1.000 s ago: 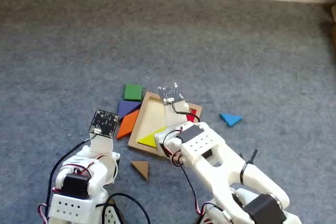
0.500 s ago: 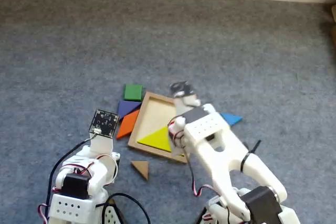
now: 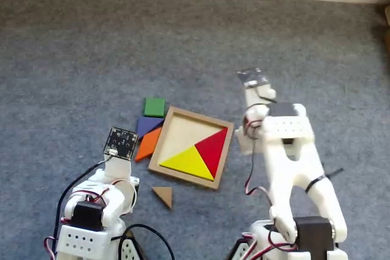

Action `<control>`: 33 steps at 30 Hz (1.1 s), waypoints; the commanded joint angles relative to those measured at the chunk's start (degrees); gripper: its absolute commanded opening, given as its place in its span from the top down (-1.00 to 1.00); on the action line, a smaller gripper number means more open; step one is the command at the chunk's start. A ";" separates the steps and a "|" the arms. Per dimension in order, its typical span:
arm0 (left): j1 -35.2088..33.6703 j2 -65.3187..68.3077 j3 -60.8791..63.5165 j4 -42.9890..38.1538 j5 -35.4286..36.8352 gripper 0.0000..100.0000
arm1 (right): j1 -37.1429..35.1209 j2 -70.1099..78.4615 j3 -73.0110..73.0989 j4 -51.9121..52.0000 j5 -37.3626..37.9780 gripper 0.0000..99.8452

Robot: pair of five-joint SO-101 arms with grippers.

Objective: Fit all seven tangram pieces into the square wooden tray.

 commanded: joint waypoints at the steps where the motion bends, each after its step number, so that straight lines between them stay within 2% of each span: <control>1: -0.48 -1.27 1.10 0.09 0.53 0.99 | 2.15 -0.31 -3.21 0.22 4.75 0.43; 9: -0.48 -1.27 1.10 0.09 0.53 0.99 | 2.33 0.75 -3.74 0.13 11.87 0.42; 21: -0.48 -1.27 1.10 0.09 0.53 0.99 | 6.11 20.26 -17.98 0.48 20.84 0.44; 28: -0.48 -1.27 1.10 0.09 0.53 0.99 | 8.40 25.10 -18.77 0.48 26.20 0.58; 33: -0.48 -1.27 1.10 0.09 0.53 0.99 | 8.40 26.42 -18.77 0.22 26.46 0.64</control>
